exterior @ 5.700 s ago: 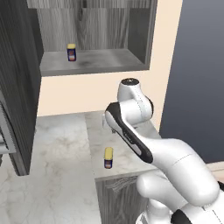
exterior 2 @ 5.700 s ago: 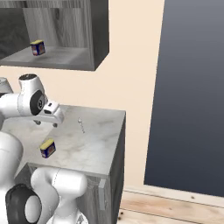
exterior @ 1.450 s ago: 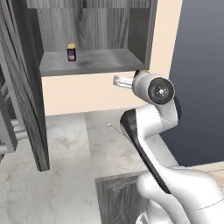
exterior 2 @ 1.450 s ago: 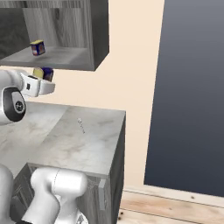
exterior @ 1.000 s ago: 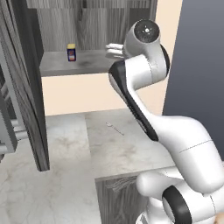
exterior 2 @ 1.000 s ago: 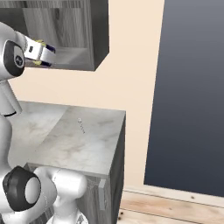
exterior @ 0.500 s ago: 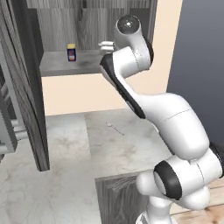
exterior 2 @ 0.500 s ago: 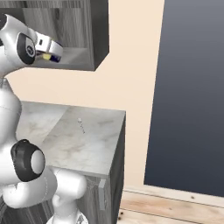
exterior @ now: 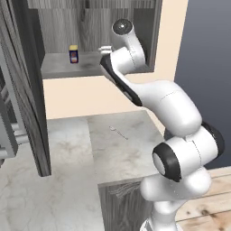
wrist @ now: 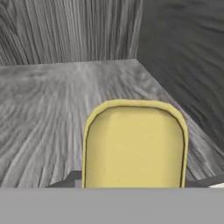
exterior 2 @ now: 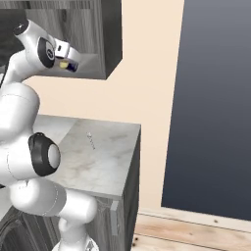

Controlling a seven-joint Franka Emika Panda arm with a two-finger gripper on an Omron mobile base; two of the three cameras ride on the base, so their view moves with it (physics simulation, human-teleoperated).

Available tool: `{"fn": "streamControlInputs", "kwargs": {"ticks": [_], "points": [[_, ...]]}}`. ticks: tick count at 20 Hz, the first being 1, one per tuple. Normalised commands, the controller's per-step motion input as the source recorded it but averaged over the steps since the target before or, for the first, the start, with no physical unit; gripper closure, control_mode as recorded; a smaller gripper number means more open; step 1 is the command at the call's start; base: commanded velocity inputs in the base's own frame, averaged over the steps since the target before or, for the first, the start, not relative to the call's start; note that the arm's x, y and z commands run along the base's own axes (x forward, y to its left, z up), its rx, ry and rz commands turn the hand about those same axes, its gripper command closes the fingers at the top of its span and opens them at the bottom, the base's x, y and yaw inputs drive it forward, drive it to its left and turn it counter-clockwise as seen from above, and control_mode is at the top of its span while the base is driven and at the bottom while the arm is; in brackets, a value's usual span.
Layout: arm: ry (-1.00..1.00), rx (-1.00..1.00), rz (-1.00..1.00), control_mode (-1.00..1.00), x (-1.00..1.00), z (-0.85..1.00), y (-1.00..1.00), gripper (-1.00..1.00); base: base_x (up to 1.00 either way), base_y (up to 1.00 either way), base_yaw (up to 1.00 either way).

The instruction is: Restock the canned food cabinet by taking the new fresh canned food from the counter and placing it in the cabinet. Then, take the old canned food from the cabinet and place it on the counter.

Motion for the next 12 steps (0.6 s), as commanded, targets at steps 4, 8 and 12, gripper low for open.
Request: {"fn": "streamControlInputs", "kwargs": {"ticks": [4, 8, 12], "points": [[0.00, -0.04, 0.00, -1.00, 0.40, -0.05, 0.00, -1.00, 0.00, 0.00, 0.00], [-0.01, -0.05, 0.00, -1.00, 0.44, -0.04, 0.00, -1.00, 0.00, 0.00, 0.00], [0.00, -0.04, 0.00, -1.00, 0.46, -0.03, 0.00, -1.00, 0.00, 0.00, 0.00]]}}
